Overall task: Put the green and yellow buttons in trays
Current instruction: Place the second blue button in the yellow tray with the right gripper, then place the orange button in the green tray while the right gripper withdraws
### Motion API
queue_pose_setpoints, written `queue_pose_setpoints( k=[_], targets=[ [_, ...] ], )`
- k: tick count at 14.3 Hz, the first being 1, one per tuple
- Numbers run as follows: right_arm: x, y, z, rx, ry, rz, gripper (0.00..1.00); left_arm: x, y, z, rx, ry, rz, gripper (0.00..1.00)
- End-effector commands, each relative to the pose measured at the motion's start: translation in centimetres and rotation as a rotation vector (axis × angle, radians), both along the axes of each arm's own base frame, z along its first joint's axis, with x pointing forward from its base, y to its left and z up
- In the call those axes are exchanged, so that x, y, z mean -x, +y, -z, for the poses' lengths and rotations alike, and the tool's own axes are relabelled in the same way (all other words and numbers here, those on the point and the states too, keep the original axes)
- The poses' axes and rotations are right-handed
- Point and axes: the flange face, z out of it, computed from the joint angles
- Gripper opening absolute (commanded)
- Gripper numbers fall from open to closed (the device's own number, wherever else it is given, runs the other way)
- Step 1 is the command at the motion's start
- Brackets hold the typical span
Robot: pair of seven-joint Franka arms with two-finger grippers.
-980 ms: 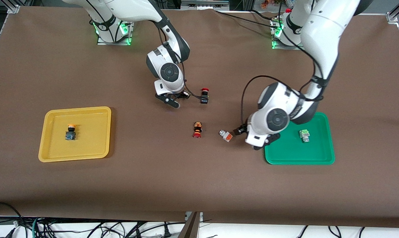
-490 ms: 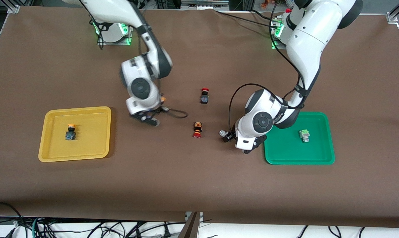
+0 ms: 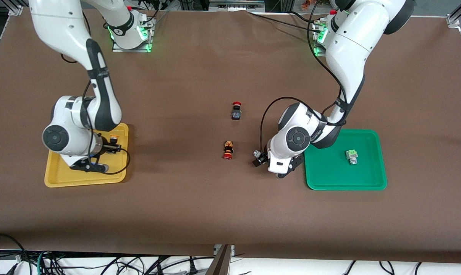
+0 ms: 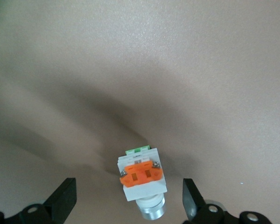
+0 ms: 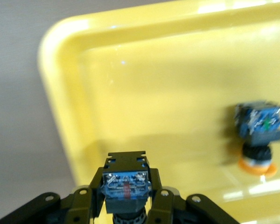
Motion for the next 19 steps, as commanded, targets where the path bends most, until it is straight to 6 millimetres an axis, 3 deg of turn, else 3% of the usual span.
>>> queue_pose_setpoints(
  k=[1,2,3,4,5,7,10,11,13,15,17,19],
  targets=[
    [-0.4,0.8,0.8,-0.005,-0.014,-0.053,0.0,-0.5,-0.5,1.0,0.0,-0.004,-0.014,0.76],
    [-0.4,0.8,0.8,-0.003,-0.015,-0.055,0.0,-0.3,-0.4,1.3,-0.002,-0.002,-0.008,0.66],
    [-0.5,0.4,1.0,-0.007,-0.016,-0.044,0.28,-0.3,-0.4,1.4,-0.003,0.0,-0.008,0.58],
    [-0.6,-1.2,1.1,-0.009,-0.019,-0.02,0.99,-0.3,-0.4,1.5,-0.003,0.002,-0.01,0.46],
    [-1.3,-3.3,0.1,-0.013,-0.039,-0.008,1.0,-0.2,-0.5,1.4,-0.003,0.0,-0.007,0.39],
    [-3.3,-4.9,-3.2,-0.034,-0.072,-0.067,1.0,-0.5,0.2,1.2,-0.014,-0.006,0.005,0.04],
    [-5.1,-4.2,-8.2,-0.051,-0.067,-0.109,1.0,-0.9,1.3,-0.1,-0.045,-0.019,0.093,0.0],
    [-5.5,-4.1,-10.3,-0.053,-0.066,-0.112,1.0,-1.3,2.7,-1.2,-0.057,0.001,0.117,0.0],
    [-5.5,-5.0,-14.3,-0.058,-0.037,-0.097,1.0,-2.8,8.2,-4.6,-0.065,0.041,0.221,0.0],
    [-5.6,-4.5,-18.3,-0.065,-0.023,-0.105,1.0,-3.9,13.9,-7.2,-0.055,0.074,0.324,0.0],
    [-4.4,-4.3,-21.6,-0.081,-0.005,-0.103,1.0,-4.2,19.0,-7.4,-0.039,0.121,0.407,0.0],
    [-3.4,-3.9,-24.7,-0.101,0.003,-0.104,1.0,-3.5,23.7,-5.4,-0.066,0.15,0.489,0.0]
  ],
)
